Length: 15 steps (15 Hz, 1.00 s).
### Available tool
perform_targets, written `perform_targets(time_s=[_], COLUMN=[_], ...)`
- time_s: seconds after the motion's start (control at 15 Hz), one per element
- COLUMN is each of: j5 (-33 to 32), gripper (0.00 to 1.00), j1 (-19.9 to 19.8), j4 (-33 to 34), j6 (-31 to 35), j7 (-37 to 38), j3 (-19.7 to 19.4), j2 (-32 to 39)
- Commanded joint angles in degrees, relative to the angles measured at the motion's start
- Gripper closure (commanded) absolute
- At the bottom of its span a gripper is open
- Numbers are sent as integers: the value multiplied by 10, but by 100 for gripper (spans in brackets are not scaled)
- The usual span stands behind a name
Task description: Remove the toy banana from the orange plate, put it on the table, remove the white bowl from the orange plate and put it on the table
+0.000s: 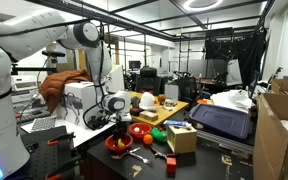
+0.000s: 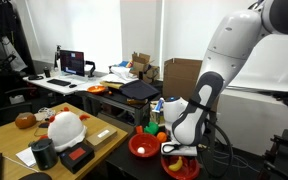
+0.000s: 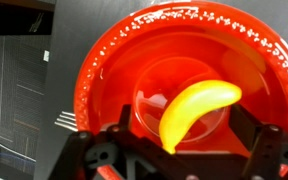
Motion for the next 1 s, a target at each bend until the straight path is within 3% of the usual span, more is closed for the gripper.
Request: perform_targets(time_s=[0.0,0.53,0.93], j5=[11,15,0], gripper=[32,95,94], j1=[-9,-11,-22], j4=[-14,-21,-65], j6=[10,12,-17], j7=[7,0,-41], j3=[11,12,16], j2=[-11,-21,-91])
